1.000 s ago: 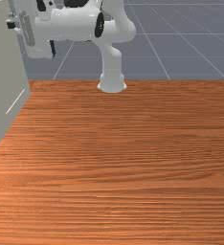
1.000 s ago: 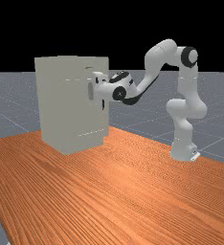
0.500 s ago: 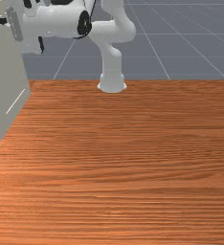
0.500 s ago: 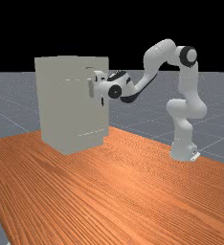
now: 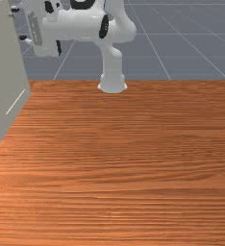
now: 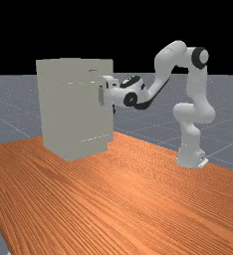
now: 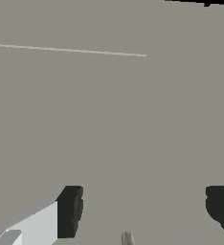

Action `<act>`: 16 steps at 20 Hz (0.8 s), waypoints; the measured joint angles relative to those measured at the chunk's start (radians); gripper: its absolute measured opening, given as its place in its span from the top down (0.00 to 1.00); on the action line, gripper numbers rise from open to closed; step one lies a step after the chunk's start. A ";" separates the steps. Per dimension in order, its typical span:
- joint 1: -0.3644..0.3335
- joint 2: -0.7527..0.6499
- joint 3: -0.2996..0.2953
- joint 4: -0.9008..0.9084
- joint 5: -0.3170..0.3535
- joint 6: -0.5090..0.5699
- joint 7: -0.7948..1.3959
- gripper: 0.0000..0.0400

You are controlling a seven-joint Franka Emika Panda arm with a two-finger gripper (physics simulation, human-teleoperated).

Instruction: Open the drawer

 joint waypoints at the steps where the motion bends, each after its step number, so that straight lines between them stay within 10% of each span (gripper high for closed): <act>1: 0.002 -0.001 0.001 0.000 0.007 -0.006 0.004 0.03; 16: -0.027 -0.050 -0.037 0.111 0.041 0.033 -0.153 0.00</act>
